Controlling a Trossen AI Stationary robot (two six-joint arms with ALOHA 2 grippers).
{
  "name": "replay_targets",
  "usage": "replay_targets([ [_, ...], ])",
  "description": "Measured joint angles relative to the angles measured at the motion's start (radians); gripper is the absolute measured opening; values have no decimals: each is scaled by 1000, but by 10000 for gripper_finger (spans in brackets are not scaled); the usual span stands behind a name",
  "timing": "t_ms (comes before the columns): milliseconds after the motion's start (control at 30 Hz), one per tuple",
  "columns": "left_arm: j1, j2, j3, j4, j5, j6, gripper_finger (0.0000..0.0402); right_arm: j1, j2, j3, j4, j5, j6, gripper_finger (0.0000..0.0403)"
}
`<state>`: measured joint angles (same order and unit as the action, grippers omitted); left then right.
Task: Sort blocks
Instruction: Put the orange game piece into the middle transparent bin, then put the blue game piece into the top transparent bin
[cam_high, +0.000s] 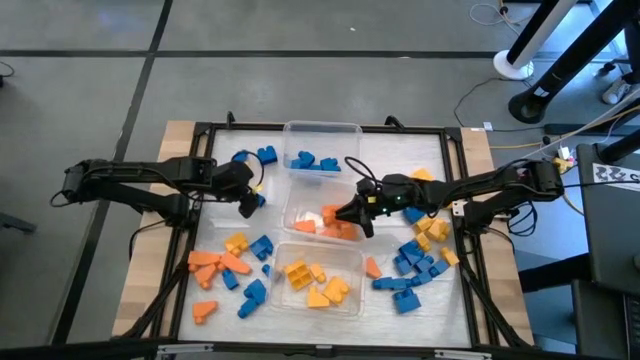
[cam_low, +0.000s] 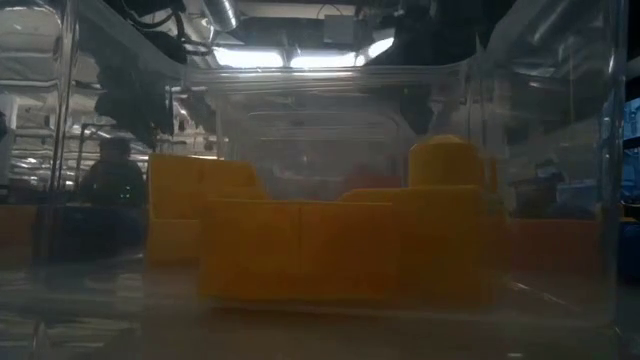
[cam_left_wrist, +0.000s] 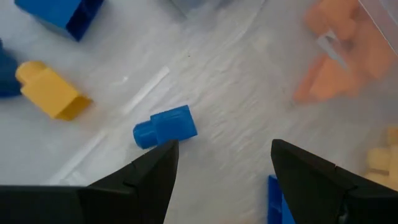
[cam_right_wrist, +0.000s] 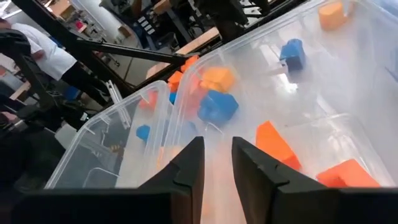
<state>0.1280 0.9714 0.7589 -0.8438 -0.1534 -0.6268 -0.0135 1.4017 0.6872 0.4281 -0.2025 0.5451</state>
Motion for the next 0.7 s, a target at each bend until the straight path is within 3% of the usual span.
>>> replay_targets([
  [433, 0, 99, -2, 22, 0, 805, 246, 0, -79, 1, 240, -17, -102, 81],
  [700, 3, 225, -80, 122, -46, 1054, 246, 0, -148, 1, 236, -16, -166, 81],
])
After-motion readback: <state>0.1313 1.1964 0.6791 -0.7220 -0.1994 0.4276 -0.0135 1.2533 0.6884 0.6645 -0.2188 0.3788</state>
